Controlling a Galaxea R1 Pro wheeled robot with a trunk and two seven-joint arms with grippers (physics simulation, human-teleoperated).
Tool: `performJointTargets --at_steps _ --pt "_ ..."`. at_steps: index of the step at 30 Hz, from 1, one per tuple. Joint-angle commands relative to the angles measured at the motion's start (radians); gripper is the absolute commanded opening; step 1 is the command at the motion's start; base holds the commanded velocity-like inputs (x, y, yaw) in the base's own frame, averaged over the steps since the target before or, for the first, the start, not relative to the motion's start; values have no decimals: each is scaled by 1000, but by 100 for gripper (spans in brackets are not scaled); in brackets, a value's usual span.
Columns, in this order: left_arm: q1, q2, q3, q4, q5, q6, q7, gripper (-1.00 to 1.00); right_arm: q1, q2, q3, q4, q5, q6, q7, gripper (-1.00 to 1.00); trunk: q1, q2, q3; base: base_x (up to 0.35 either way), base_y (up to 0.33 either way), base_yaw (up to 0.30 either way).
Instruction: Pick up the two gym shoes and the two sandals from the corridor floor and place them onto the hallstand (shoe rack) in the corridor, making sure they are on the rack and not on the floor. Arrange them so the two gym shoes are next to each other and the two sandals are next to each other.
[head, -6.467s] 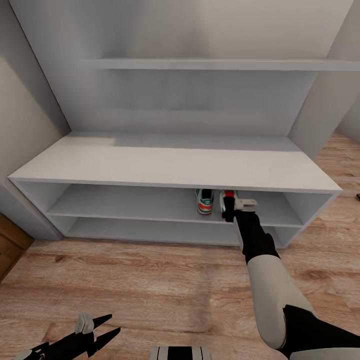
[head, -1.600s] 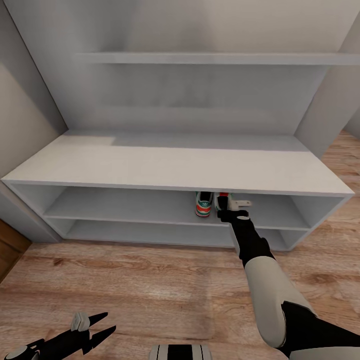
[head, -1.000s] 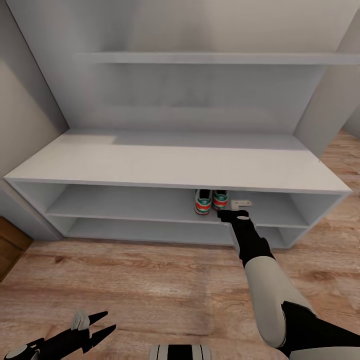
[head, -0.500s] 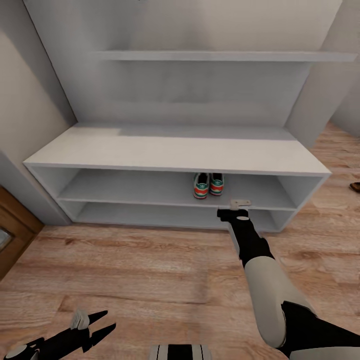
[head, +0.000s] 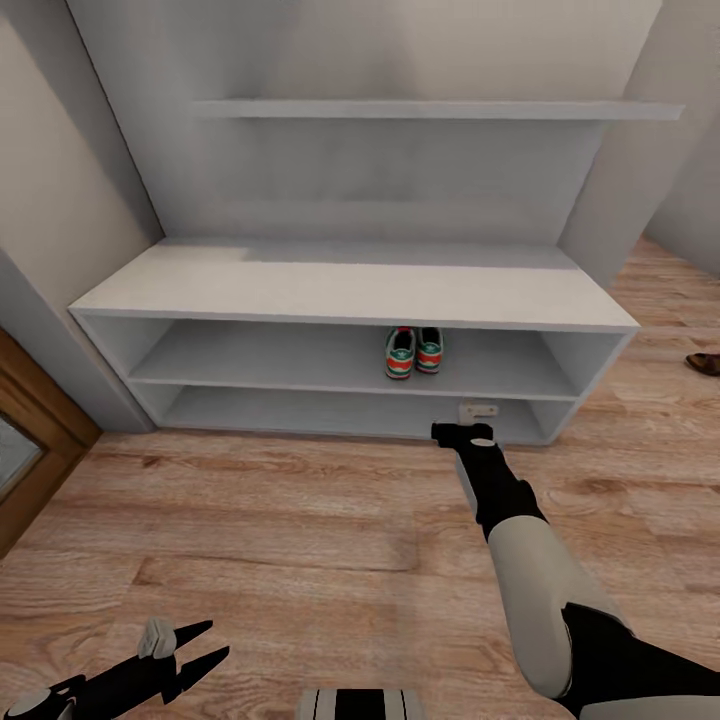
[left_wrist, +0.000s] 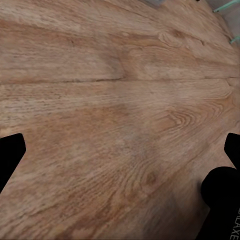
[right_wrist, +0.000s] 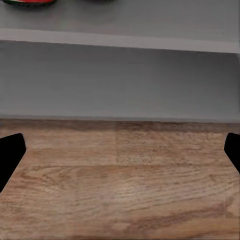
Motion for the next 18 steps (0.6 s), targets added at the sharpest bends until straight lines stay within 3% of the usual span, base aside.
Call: performJointTargets --at_steps 1,10,15,18 --pt "-1 1 0 1 1 -9 -2 100 0 1 -4 19 7 -13 1 100 0 0 -1 -14 0 0" --pt "-1 4 0 1 1 -9 3 100 1 1 -4 120 6 -83 1 100 0 0 -1 -5 0 0" --pt "-1 8 0 1 1 -9 9 100 2 1 -6 287 7 -151 0 100 0 0 -1 0 0 0" --pt "0 10 0 2 1 -9 9 100 11 1 -6 324 8 -179 0 100 0 0 -1 0 0 0"
